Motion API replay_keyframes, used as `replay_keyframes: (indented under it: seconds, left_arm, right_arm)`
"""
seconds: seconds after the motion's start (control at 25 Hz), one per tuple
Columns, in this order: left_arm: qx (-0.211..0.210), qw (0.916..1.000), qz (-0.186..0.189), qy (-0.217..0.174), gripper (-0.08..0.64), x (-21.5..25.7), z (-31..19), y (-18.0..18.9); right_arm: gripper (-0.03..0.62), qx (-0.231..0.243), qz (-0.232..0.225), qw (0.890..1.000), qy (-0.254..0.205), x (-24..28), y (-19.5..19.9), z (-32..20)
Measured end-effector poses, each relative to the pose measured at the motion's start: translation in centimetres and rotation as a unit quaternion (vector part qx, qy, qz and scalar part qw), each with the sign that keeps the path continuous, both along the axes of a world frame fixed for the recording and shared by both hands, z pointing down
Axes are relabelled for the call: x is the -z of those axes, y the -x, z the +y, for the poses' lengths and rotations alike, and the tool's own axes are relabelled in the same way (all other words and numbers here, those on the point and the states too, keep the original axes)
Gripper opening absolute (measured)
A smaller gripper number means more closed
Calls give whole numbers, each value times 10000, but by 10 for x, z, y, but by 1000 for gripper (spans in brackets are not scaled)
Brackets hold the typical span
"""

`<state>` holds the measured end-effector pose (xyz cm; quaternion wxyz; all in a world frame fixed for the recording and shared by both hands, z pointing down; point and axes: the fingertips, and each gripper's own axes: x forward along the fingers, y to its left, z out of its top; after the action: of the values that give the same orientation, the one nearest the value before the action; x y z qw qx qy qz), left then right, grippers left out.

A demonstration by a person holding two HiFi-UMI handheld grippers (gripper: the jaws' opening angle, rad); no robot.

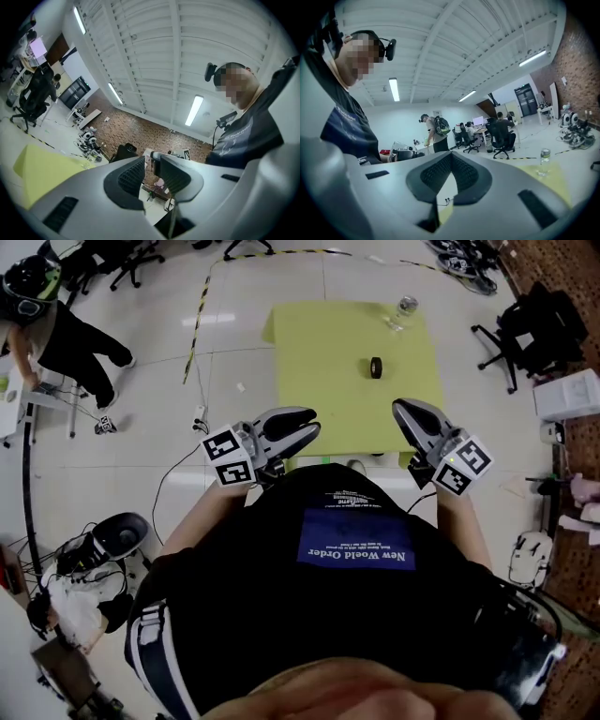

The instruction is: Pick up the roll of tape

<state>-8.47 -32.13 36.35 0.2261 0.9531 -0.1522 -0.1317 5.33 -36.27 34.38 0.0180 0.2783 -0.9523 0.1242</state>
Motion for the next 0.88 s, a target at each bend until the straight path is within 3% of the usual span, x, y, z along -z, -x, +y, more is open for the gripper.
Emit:
replay_keyframes:
  seconds: [0.24,0.4,0.56,0.88]
  left_arm:
    - [550,9982,-214,86,109,-1,-51,-52]
    - [565,9966,-567,175,109,-15,-92,-114]
    - [673,9918,-910,589,109,-38,-114,-153]
    - [381,9866,-1392,758,109,-85,-145,-148]
  right_arm:
    - [-14,506,-246,9984,-83,8,-49,-70]
    - [-14,721,-161,9967,-347,14,-100,-118]
    - [-14,827,-168,9963,-166,-15,-142,-143]
    - [-14,593,-115,9981,-91,-41,-146,-167]
